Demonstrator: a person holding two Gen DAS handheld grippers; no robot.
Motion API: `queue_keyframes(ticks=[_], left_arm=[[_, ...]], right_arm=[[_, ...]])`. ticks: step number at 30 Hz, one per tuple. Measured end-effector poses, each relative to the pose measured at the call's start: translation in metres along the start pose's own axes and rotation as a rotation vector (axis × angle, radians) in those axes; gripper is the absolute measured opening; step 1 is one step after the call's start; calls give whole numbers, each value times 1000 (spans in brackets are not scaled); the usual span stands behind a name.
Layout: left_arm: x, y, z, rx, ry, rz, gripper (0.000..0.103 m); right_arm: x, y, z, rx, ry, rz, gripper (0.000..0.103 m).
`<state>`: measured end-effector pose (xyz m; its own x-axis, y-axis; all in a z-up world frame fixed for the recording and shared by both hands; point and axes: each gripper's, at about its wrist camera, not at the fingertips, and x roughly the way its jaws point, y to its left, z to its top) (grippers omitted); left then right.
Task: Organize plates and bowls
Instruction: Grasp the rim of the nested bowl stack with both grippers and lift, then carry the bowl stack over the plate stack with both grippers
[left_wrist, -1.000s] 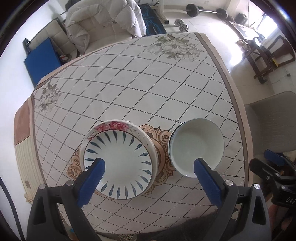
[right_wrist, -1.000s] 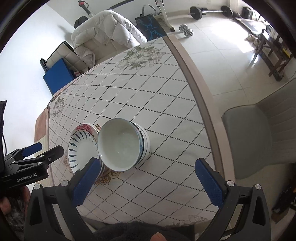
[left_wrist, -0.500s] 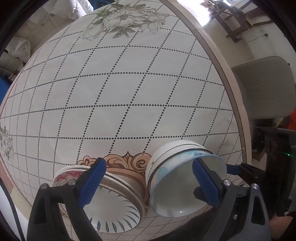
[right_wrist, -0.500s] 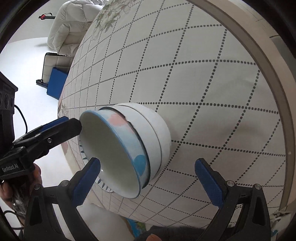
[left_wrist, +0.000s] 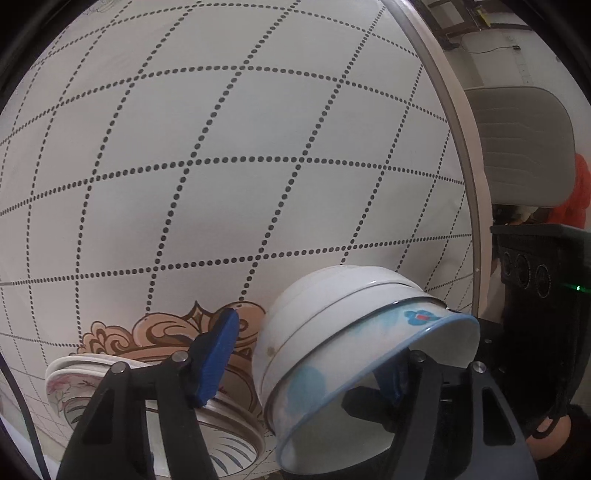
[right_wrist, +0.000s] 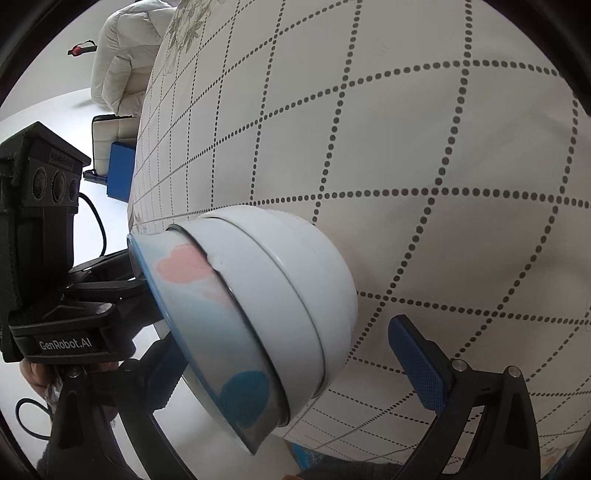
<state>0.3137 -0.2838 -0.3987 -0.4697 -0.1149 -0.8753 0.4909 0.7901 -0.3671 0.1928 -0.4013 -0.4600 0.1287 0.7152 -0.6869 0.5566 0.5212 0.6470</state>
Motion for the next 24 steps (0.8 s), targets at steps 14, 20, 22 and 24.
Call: queue_keyframes(ticks=[14,20,22,24], left_arm=[[-2,11,-12,-55,-53,-50,63],[-4,8,-14,-73,-64,-43,63],[-6,9,-13,-82,-71,-49,63],[-10,10,-14,-92,-81,-51,63]], right_arm=[[5,2,7,2,4,-9,69],[-2,6,9,-11,-7,-19,68],[-7,9,10,-19,-7,-22,68],[-9,16,13,-38,-14,-30,68]])
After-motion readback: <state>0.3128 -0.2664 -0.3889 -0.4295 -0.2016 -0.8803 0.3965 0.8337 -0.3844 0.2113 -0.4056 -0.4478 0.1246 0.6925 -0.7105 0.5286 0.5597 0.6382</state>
